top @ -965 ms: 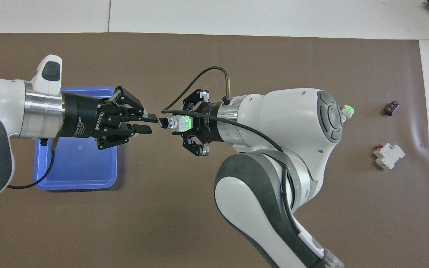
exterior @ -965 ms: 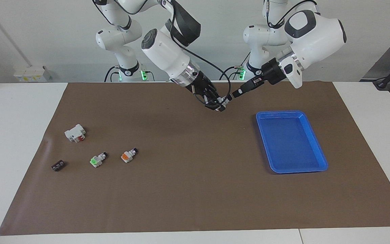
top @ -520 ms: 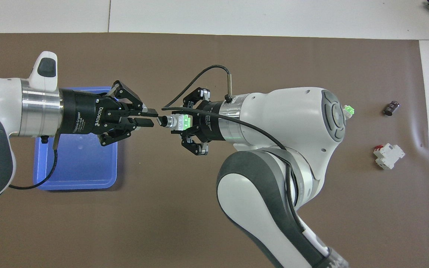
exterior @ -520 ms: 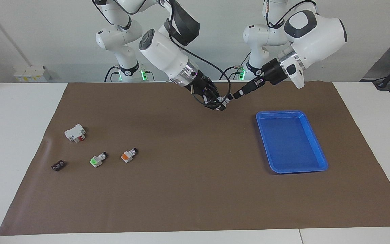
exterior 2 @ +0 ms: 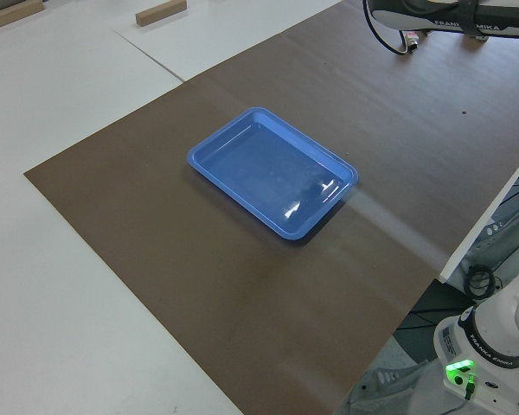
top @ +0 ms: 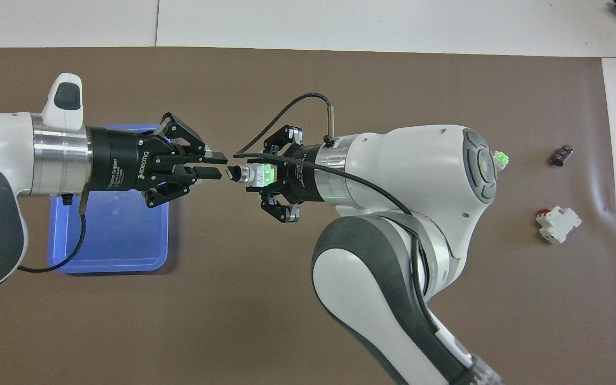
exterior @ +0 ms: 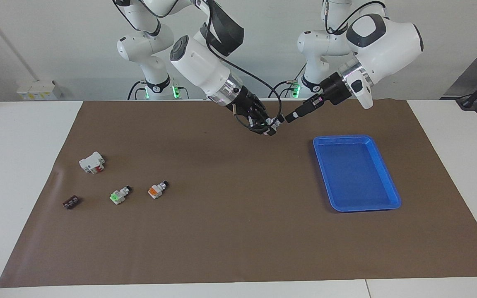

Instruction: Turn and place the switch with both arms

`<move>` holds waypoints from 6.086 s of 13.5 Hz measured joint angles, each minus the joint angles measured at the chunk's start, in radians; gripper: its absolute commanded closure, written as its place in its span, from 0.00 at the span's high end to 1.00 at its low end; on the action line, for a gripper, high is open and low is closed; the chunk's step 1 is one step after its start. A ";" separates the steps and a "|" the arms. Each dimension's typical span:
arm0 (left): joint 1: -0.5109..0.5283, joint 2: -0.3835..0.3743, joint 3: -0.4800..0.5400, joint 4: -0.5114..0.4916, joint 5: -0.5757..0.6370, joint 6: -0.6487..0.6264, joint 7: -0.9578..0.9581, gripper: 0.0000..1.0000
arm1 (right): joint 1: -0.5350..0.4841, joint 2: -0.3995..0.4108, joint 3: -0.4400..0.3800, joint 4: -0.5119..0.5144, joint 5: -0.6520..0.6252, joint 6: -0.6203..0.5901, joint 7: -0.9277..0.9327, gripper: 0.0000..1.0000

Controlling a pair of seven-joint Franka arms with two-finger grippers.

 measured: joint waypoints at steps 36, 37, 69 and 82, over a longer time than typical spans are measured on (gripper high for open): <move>-0.066 0.001 -0.004 -0.025 -0.001 0.076 0.320 0.00 | -0.019 -0.011 -0.009 -0.005 0.000 -0.044 0.001 0.00; -0.068 0.001 -0.004 -0.025 0.000 0.076 0.373 0.00 | -0.020 -0.012 -0.009 -0.008 0.000 -0.045 0.001 0.00; -0.105 -0.005 0.014 -0.007 0.129 -0.052 1.400 0.00 | -0.011 -0.047 0.000 -0.068 -0.001 -0.089 -0.001 1.00; 0.139 -0.006 0.022 -0.064 0.606 -0.102 1.294 0.00 | -0.013 -0.098 -0.010 -0.058 -0.064 -0.094 -0.001 1.00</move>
